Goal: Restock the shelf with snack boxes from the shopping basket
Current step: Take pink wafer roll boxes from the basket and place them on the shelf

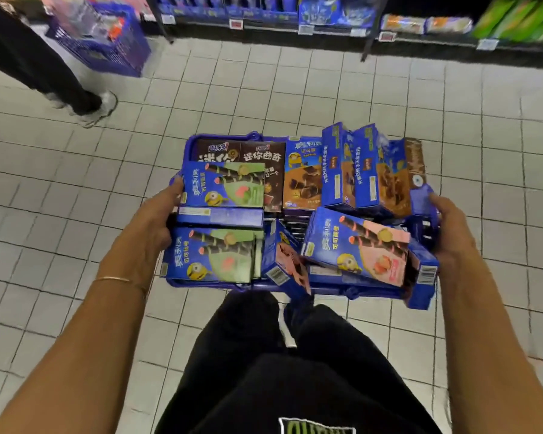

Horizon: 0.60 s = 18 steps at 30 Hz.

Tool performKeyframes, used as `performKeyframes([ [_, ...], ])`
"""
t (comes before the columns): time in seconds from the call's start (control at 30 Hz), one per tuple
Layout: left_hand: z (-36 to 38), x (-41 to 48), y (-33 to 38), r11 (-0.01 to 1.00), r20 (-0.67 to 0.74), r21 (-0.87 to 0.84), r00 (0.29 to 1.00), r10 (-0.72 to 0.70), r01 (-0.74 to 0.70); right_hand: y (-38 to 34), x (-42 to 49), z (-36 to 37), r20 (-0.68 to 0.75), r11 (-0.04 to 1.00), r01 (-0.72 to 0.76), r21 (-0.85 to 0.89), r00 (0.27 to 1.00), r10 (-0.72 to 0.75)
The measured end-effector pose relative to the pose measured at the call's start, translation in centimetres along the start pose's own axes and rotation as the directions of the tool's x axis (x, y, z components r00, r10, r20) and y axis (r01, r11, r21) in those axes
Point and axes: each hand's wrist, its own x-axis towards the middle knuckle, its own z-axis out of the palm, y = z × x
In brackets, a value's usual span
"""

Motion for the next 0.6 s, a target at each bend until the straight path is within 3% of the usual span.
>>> performKeyframes([
  [0.27, 1.2, 9.6, 16.7, 0.997, 0.002, -0.073, 1.0, 0.029, -0.029, -9.1, 6.2, 16.3, 0.06, 0.998, -0.026, 0.057, 0.998, 0.023],
  [0.4, 3.0, 16.8, 25.4, 0.999, 0.056, -0.035, 0.998, 0.021, -0.019, -12.6, 11.0, 24.2, -0.072, 1.0, 0.002, -0.003, 0.997, -0.002],
  [0.6, 5.9, 24.2, 38.9, 0.999, 0.079, 0.006, 0.996, 0.043, -0.043, -19.5, 16.8, 34.0, -0.077, 1.0, 0.014, -0.025, 0.997, -0.016],
])
